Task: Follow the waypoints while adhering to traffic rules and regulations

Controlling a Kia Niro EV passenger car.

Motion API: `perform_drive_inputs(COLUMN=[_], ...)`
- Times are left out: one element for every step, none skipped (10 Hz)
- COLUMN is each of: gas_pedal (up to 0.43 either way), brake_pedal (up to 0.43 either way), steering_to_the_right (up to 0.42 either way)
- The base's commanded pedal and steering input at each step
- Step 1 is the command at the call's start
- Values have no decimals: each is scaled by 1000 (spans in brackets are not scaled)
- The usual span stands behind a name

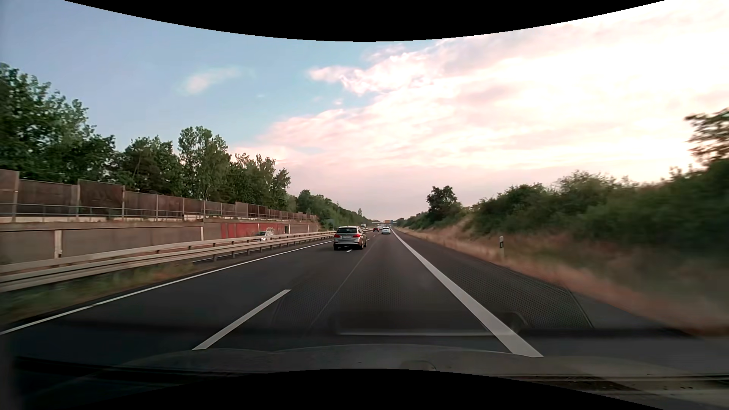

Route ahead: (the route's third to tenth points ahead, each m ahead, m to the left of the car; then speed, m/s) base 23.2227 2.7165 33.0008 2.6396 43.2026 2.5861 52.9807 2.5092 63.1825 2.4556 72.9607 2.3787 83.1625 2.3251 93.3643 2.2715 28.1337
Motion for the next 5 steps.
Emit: perform_drive_inputs(gas_pedal=[79, 79, 79, 79, 79], brake_pedal=[0, 0, 0, 0, 0], steering_to_the_right=[-3, -3, -3, -3, -3])
